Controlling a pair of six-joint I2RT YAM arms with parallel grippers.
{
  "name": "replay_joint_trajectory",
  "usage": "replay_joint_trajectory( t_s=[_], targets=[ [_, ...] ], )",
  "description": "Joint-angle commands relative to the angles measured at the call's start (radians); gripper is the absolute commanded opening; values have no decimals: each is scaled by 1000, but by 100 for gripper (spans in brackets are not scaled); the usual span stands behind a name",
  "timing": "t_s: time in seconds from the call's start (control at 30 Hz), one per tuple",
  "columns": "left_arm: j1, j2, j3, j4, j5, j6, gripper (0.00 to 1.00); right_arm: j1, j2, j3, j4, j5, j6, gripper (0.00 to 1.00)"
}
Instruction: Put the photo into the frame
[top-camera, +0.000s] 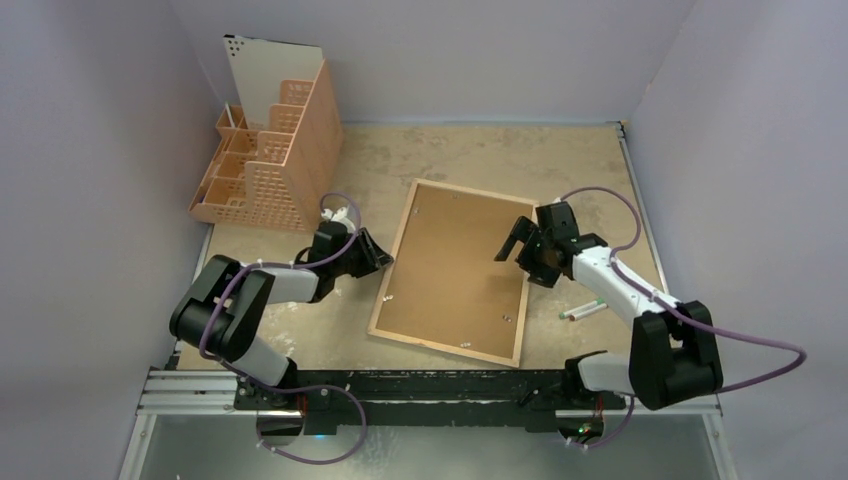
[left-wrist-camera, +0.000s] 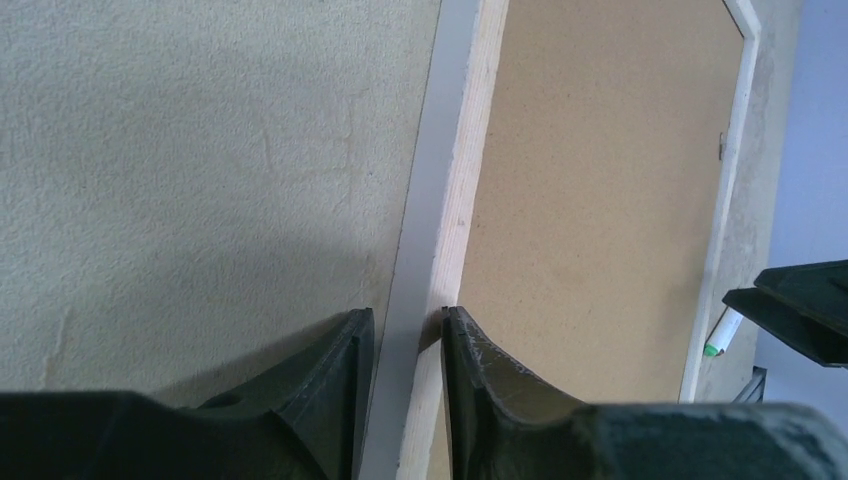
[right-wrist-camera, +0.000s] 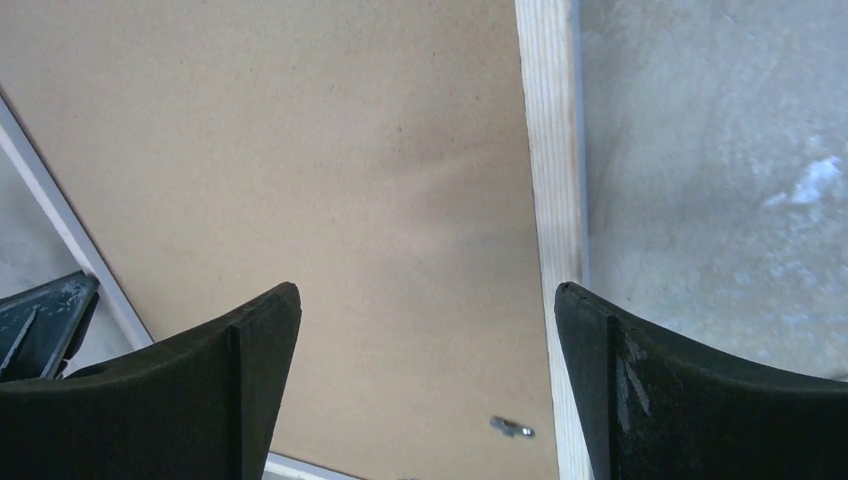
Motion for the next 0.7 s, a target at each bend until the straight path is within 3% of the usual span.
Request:
replay_joint_trajectory(
  t_s=[0.0, 0.1, 0.23, 0.47, 0.67],
  targets=[
    [-1, 16, -27, -29, 21, 44, 38, 4, -83, 35, -103, 51, -18, 98],
    [-1, 9, -34, -11, 38, 43, 50, 4, -110, 38, -105, 118, -23, 98],
    [-1, 14, -35, 1, 67, 43, 55, -1, -83, 3, -47, 129, -28, 99],
    [-1, 16, -29, -21, 93, 60, 55, -10, -6, -77, 115, 47, -40, 97],
    [-1, 38, -11, -44, 123, 56, 47, -10, 17, -104, 241, -98, -95, 92]
  ],
)
